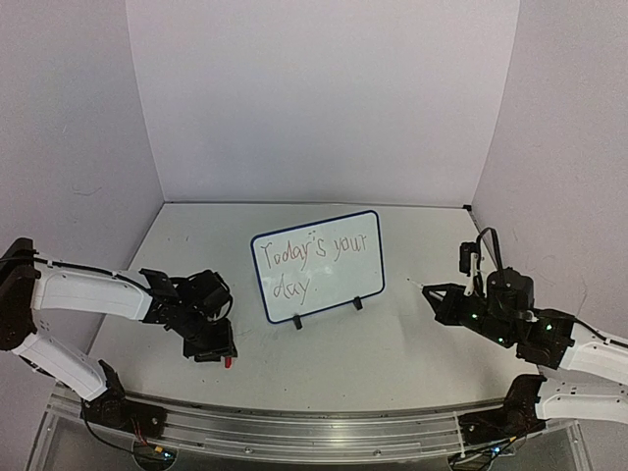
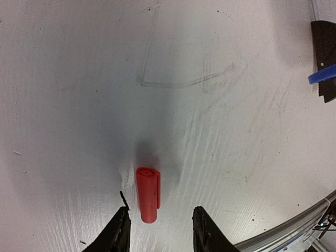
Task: Write a sentence on the whiteboard
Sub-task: Move the pen cap to the center of the board.
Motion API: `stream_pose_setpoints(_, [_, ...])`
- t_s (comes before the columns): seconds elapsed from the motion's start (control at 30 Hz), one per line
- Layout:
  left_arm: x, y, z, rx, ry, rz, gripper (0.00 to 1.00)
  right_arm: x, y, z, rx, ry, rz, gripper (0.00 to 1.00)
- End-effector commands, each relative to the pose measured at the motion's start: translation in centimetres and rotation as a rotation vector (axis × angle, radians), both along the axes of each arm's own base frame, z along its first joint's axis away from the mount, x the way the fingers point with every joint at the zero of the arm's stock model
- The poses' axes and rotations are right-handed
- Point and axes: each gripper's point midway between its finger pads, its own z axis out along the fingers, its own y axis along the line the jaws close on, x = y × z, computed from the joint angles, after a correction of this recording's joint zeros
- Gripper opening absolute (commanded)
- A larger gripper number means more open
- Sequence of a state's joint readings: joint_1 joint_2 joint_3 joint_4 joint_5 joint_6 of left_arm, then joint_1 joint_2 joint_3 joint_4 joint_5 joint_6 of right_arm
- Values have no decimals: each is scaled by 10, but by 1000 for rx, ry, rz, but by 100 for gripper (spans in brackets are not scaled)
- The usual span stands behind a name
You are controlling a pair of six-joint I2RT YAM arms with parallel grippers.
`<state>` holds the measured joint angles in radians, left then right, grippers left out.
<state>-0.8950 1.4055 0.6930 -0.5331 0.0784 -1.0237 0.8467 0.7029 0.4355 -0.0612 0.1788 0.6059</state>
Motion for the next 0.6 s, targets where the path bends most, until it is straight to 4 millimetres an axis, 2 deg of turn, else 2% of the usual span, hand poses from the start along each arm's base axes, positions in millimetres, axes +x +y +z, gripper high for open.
stream_pose_setpoints(0.0, [-3, -2, 1, -9, 10, 11, 42, 0, -1, 5, 37, -13, -6, 0])
stream_pose_setpoints(0.2, [-8, -6, -4, -9, 30, -3, 43, -2, -3, 7, 53, -18, -10, 0])
stream_pose_setpoints(0.57, [-8, -27, -12, -38, 42, -33, 43, -2, -2, 11, 59, -23, -7, 0])
